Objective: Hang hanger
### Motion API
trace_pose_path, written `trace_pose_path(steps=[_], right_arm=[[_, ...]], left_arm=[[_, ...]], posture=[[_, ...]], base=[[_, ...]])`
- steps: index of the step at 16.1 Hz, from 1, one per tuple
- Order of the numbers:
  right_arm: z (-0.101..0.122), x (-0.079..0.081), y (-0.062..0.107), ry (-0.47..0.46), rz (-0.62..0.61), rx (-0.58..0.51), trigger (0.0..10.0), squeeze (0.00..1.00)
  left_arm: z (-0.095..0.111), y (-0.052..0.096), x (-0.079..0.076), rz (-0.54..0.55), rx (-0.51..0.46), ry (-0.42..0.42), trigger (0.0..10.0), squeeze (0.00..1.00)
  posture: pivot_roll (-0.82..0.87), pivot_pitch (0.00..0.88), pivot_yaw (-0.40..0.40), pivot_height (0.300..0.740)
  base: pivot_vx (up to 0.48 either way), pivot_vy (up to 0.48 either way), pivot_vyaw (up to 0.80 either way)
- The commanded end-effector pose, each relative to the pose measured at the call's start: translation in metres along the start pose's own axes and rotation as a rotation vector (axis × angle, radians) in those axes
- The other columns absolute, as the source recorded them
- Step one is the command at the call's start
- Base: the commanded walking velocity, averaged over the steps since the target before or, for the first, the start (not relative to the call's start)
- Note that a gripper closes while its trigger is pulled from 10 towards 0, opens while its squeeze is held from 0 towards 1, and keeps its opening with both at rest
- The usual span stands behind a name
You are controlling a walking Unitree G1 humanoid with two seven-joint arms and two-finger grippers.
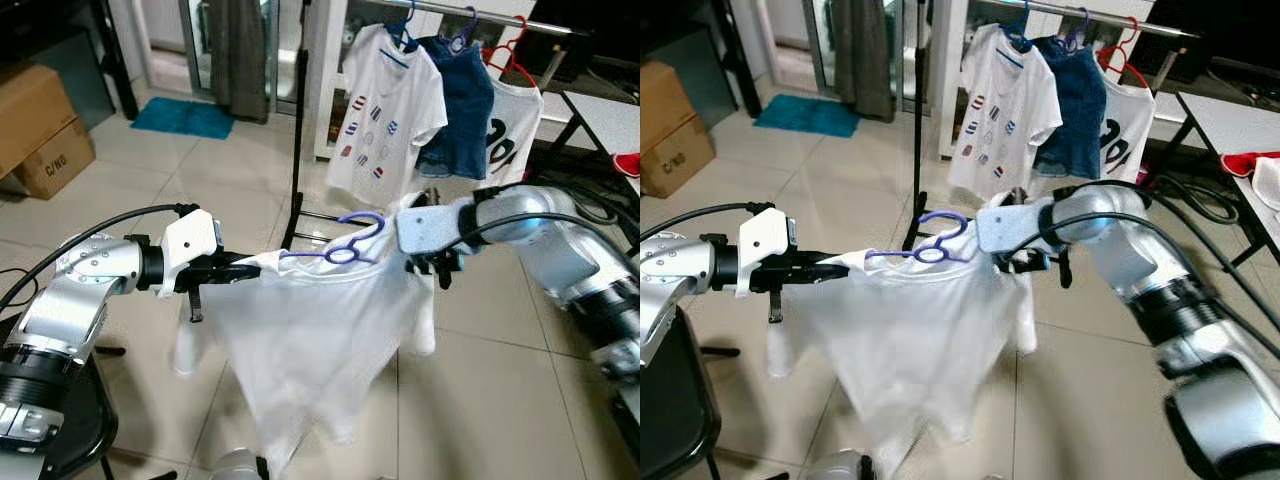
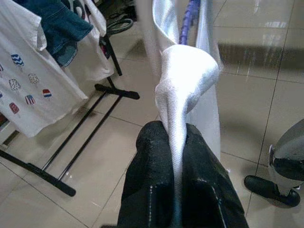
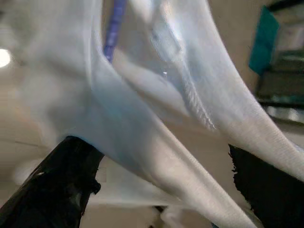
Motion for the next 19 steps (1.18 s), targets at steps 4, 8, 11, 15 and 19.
trace_pose_path(steps=[4, 8, 11, 15, 19], right_arm=[[-0.016, -0.012, 0.014, 0.038, -0.118, 0.105, 10.0, 0.0], [-0.028, -0.043, 0.03, -0.003, -0.294, 0.183, 10.0, 0.0], [-0.015, -0.037, 0.028, -0.046, -0.234, 0.072, 10.0, 0.92], [0.008, 0.007, 0.004, -0.098, -0.044, -0.022, 10.0, 1.0], [0.014, 0.008, 0.003, -0.123, -0.077, -0.04, 10.0, 0.0]], left_arm=[[0.012, 0.009, 0.014, 0.055, -0.049, 0.017, 0.0, 0.0], [0.008, 0.009, 0.014, 0.067, -0.033, 0.023, 0.0, 0.0], [0.003, 0.008, 0.02, 0.108, -0.007, 0.01, 0.0, 0.0], [0.013, 0.012, 0.033, 0.188, -0.054, 0.009, 0.0, 0.0], [0.016, 0.017, 0.042, 0.244, -0.07, 0.001, 0.0, 0.0]], posture=[[-0.02, 0.0, -0.072, 0.74], [-0.02, 0.0, -0.075, 0.74], [-0.02, 0.0, -0.081, 0.74], [-0.02, 0.0, -0.088, 0.74], [-0.02, 0.0, -0.085, 0.74]], base=[[0.0, 0.0, 0.0], [0.0, 0.0, 0.0], [0.0, 0.0, 0.0], [0.0, 0.0, 0.0], [0.0, 0.0, 0.0]])
Point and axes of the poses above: a point about 5 cm out from each wrist's last joint towards the gripper, its own y axis pointing back from the gripper into the wrist, its own z axis along the axis of the wrist's last joint, x = y × z, the point moved 6 cm from there along -y, pointing out of the wrist towards the gripper, and after that the axes turned 11 degrees about y, right-handed, at the moved point
